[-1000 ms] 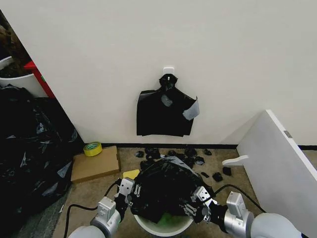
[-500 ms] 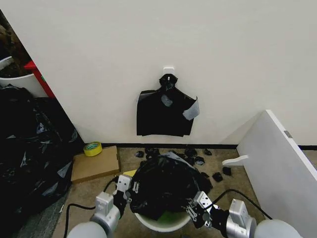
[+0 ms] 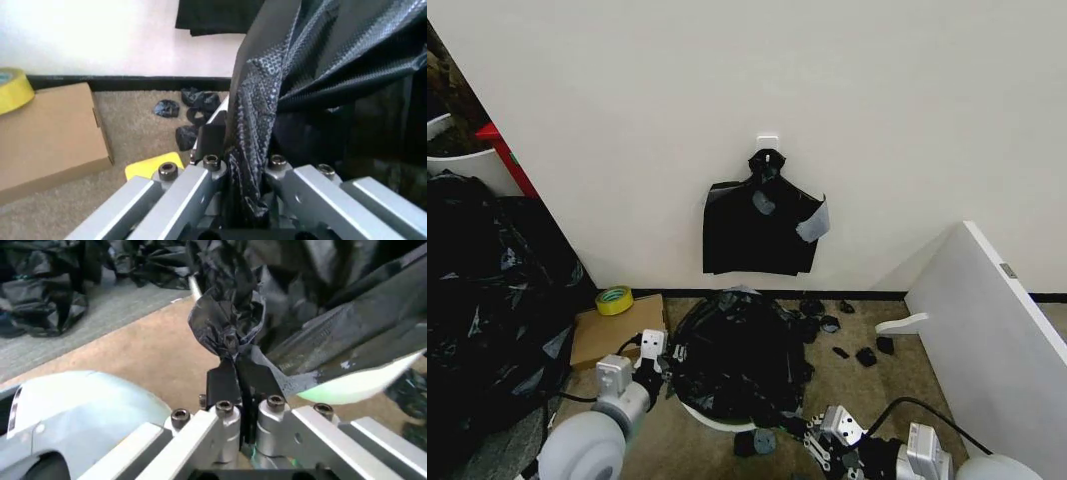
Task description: Place the garbage bag over the trash bin.
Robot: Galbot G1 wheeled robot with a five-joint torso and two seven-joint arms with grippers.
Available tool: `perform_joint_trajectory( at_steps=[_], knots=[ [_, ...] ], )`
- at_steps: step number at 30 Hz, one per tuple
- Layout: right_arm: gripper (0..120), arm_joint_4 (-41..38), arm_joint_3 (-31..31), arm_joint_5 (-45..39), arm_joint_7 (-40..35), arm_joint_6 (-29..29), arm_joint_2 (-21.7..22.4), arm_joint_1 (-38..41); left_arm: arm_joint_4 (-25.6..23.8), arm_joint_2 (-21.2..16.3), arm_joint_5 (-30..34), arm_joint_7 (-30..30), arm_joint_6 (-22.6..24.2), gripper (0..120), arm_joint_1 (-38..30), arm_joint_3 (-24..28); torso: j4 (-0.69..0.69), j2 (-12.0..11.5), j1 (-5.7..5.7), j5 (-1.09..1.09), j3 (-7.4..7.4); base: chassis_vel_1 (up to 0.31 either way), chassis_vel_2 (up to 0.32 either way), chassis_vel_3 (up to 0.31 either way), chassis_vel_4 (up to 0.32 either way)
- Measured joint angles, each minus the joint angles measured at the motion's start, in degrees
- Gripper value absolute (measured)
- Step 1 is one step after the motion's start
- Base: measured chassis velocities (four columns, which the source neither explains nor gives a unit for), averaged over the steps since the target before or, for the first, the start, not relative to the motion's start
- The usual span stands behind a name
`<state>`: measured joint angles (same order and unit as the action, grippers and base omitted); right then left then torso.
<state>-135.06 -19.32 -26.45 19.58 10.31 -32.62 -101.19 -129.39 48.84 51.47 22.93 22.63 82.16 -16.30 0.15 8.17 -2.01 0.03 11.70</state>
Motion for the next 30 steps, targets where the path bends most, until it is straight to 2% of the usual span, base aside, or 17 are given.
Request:
perform_joint_trajectory(
  at_steps=[5,7,8,12,14,20,30],
  knots=[
    [0,4.54,1.94,8.82,4.41,-10.41,-1.93,-0.93,-0.05,0.34,7.79,3.55,2.05,2,-2.6,-0.16,0.0,0.0,0.0,0.0,0.0,0.0,0.0,0.0,0.0],
    [0,6.12,2.57,11.21,4.72,-13.25,-2.93,-0.6,-0.22,0.74,12.05,6.04,2.63,2,-3.82,0.13,0.01,0.0,0.0,0.0,0.0,0.0,0.0,0.0,0.0],
    [0,6.12,2.57,11.21,4.72,-13.25,-2.93,-0.6,-0.22,0.74,12.05,6.04,2.63,2,-3.82,0.13,0.01,0.0,0.0,0.0,0.0,0.0,0.0,0.0,0.0],
    [0,9.8,3.69,19.83,5.48,-18.73,-5.08,2.18,-0.69,2.24,22.2,12.59,3.28,2,-6.27,0.79,0.0,0.0,0.0,0.0,0.0,0.0,0.0,0.0,0.0],
    [0,11.58,4.44,23.69,5.42,-20.42,-6.25,3.8,-0.71,3.05,24.39,14.55,3.25,2,-6.83,1.09,0.01,0.0,0.0,0.0,0.0,0.0,0.0,0.0,0.0],
    [0,18.39,7.3,33.5,1.2,-22.16,-9.83,8.66,-1.78,4.9,27.61,17.82,3.43,2,-6.84,1.51,0.0,0.0,0.0,0.02,0.0,0.0,0.0,0.0,0.0],
    [0,20.27,8.09,35.2,-2.98,-20.39,-11.52,8.47,-2.81,5.21,28.55,19.12,4.24,2,-5.73,0.96,0.0,0.0,0.0,0.0,0.0,0.0,0.0,0.0,0.0]
  ],
)
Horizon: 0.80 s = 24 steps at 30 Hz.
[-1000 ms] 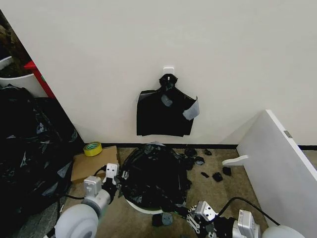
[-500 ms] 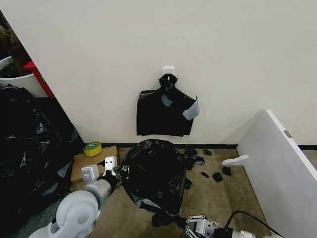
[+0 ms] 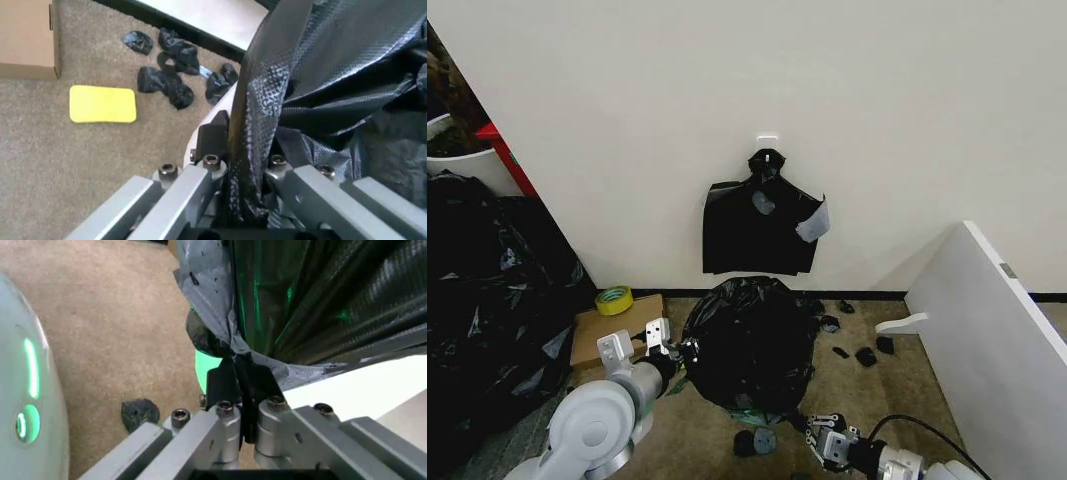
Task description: Place the garbage bag over the trash bin.
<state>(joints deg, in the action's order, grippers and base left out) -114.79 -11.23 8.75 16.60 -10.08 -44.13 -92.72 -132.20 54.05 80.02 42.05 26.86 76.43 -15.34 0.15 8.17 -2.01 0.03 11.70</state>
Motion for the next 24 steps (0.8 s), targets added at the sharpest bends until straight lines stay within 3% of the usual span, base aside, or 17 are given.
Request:
perform_joint_trajectory(
  at_steps=[7,12,21,24],
  knots=[
    [4,-0.24,-1.13,-1.59,0.35,-1.03,0.15,-2.56,-0.22,0.34,-0.35,0.15,0.06,2,0.62,-0.44,0.0,0.0,0.0,0.0,0.0,0.0,0.0,0.0,0.0],
    [27,-0.21,-2.53,-3.94,2.58,-6.43,-0.15,-4.62,1.66,0.36,-0.71,0.37,-1.47,2,-0.55,-1.07,0.01,0.0,0.0,-0.01,0.0,0.0,0.0,0.0,0.0],
    [56,-0.68,-5.11,-9.17,5.0,-13.82,-0.69,-6.76,3.32,-0.09,-2.5,0.53,-2.86,2,-1.79,-1.22,0.01,0.0,0.0,0.0,0.0,0.0,0.0,0.0,0.0],
    [69,-5.5,-6.33,-15.43,3.94,-13.18,-0.17,-9.79,3.74,-0.26,-9.75,-2.95,-3.88,2,-0.66,-0.32,0.01,0.0,0.0,0.0,0.0,0.0,0.0,0.0,0.0]
  ],
)
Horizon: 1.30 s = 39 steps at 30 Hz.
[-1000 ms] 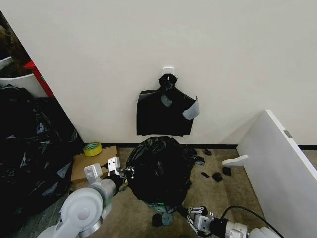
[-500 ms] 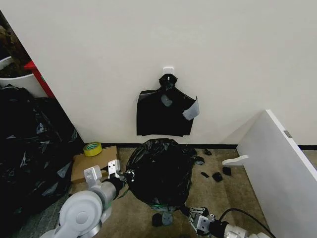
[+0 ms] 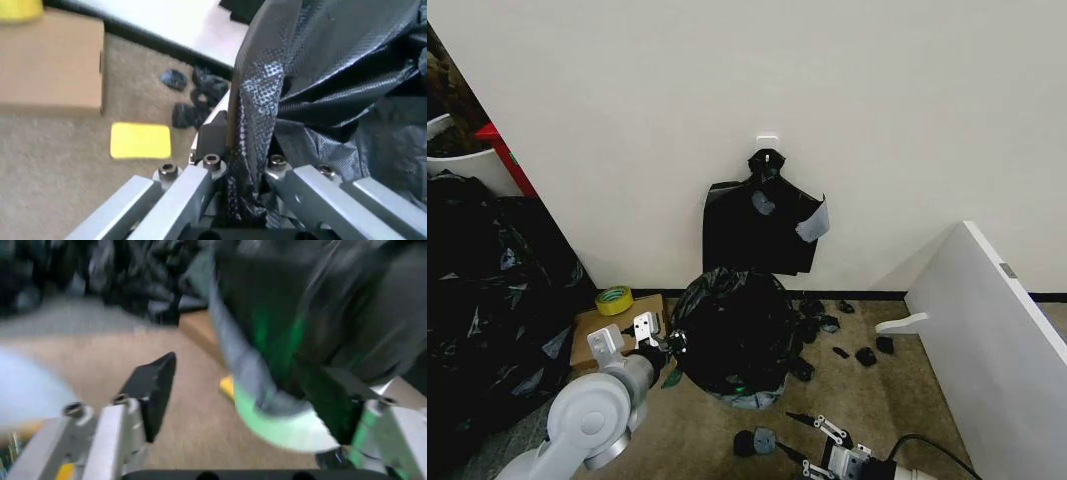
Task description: Place the garbage bag over the trash bin.
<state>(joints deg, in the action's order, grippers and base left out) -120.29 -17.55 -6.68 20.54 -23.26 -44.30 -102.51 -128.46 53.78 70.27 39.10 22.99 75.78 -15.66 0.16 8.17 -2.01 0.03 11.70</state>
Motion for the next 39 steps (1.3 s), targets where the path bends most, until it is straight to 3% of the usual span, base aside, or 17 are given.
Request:
perform_joint_trajectory(
  at_steps=[3,5,9,12,13,15,19,20,27,33,39],
  knots=[
    [81,-9.1,-0.15,-3.55,-5.43,4.74,0.13,-2.37,0.24,0.25,-9.78,-4.8,-2.1,2,2.03,1.65,-0.01,0.0,0.0,0.0,0.0,0.0,0.0,0.0,0.0],
    [81,-13.52,0.38,-5.0,-8.67,8.13,0.14,-2.78,0.25,0.54,-12.63,-6.09,-2.7,2,2.78,2.32,-0.01,0.0,0.0,-0.02,0.0,0.0,0.0,0.0,0.0],
    [67,-21.01,2.43,-11.19,-17.78,20.0,0.0,-1.72,0.05,1.4,-20.2,-9.35,-4.42,2,4.98,3.74,0.0,0.0,0.0,-0.02,0.0,0.0,0.0,0.0,0.0],
    [55,-23.32,3.7,-20.25,-23.91,32.89,-0.19,2.71,-0.53,1.75,-27.71,-12.34,-6.21,2,7.13,4.52,0.0,0.0,0.0,0.0,0.0,0.0,0.0,0.0,0.0],
    [55,-23.32,3.7,-20.25,-23.91,32.89,-0.19,2.71,-0.53,1.75,-27.71,-12.34,-6.21,2,7.13,4.52,0.0,0.0,0.0,0.0,0.0,0.0,0.0,0.0,0.0],
    [43,-23.03,4.78,-26.01,-27.57,40.63,-0.84,8.58,-0.68,1.74,-33.81,-13.85,-7.16,2,7.98,5.08,-0.02,0.0,0.0,0.0,0.0,0.0,0.0,0.0,0.0],
    [32,-22.2,6.95,-28.53,-31.53,47.33,-3.23,12.17,-0.71,2.34,-36.85,-13.98,-7.36,2,7.62,6.31,-0.02,0.0,0.0,0.0,0.0,0.0,0.0,0.0,0.0],
    [24,-21.53,9.06,-28.62,-34.36,50.51,-5.21,13.52,-0.39,2.92,-38.92,-13.98,-7.75,2,7.45,8.06,0.02,0.0,0.0,0.01,0.0,0.0,0.0,0.0,0.0],
    [0,-17.24,16.96,-27.7,-41.96,56.31,-11.34,19.35,1.18,5.52,-45.39,-14.42,-8.79,2,7.79,13.0,-0.01,0.0,0.0,-0.01,0.0,0.0,0.0,0.0,0.0],
    [0,-12.59,22.87,-26.19,-46.48,60.7,-15.24,23.82,1.16,6.22,-48.43,-14.98,-9.23,2,8.93,14.15,-0.01,0.0,0.0,-0.01,0.0,0.0,0.0,0.0,0.0],
    [0,-4.74,28.35,-19.36,-48.76,61.77,-20.37,27.88,0.43,5.52,-49.88,-16.15,-9.96,2,11.61,13.69,-0.01,0.0,0.0,0.0,0.0,0.0,0.0,0.0,0.0]
  ],
)
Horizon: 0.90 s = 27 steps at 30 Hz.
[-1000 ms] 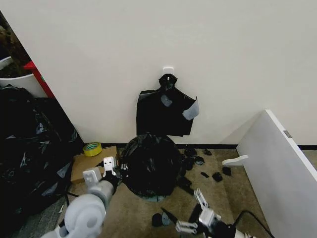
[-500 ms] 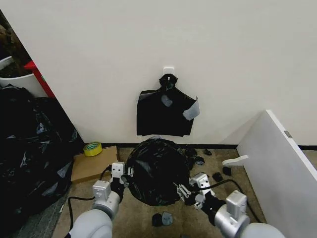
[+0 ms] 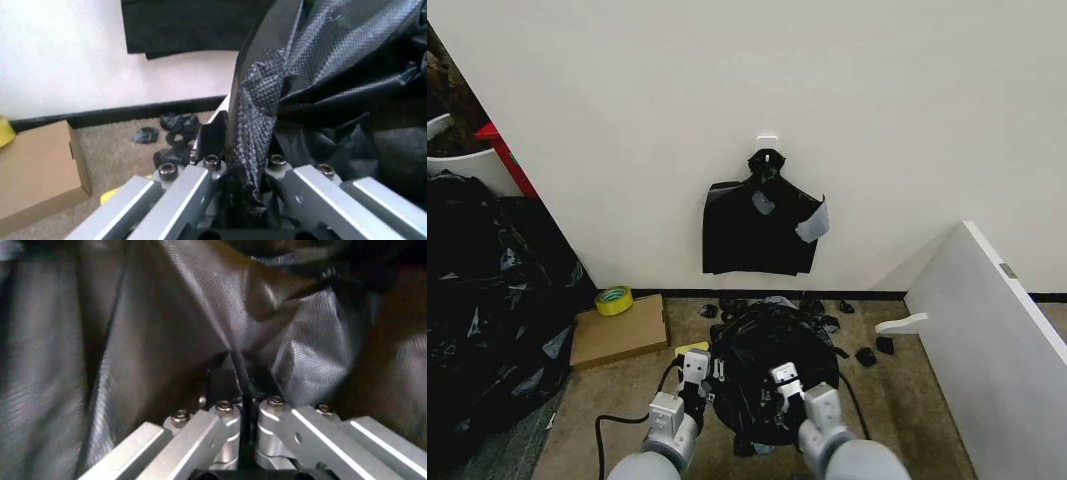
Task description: Place the garbage bag over the trash bin.
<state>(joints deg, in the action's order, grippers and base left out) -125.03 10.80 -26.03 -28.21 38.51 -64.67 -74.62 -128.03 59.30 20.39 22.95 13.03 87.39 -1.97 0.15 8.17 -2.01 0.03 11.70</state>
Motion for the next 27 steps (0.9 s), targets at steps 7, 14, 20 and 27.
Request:
perform_joint_trajectory(
  at_steps=[7,14,20,27],
  knots=[
    [0,7.38,2.16,4.8,-0.85,0.55,-2.56,3.83,-0.69,-0.39,-1.89,-0.75,-0.88,2,2.4,-0.47,0.0,0.0,0.0,-0.01,0.0,0.0,0.0,0.0,0.0],
    [0,11.52,3.66,6.66,-1.58,0.92,-4.32,7.23,-1.19,-0.43,-3.49,-1.16,-1.49,2,3.69,-0.6,0.0,0.0,0.0,0.0,0.0,0.0,0.0,0.0,0.0],
    [0,13.83,2.9,9.66,-0.13,-1.16,-4.0,8.24,-1.21,-0.61,-3.31,-1.16,-1.5,2,3.61,-0.69,0.0,0.0,0.0,0.0,0.0,0.0,0.0,0.0,0.0],
    [0,12.95,4.04,10.98,0.79,0.46,-2.68,7.49,-1.26,-1.5,-3.41,-1.35,-1.38,2,3.4,-0.54,0.01,0.0,0.0,0.0,0.0,0.0,0.0,0.0,0.0]
  ],
)
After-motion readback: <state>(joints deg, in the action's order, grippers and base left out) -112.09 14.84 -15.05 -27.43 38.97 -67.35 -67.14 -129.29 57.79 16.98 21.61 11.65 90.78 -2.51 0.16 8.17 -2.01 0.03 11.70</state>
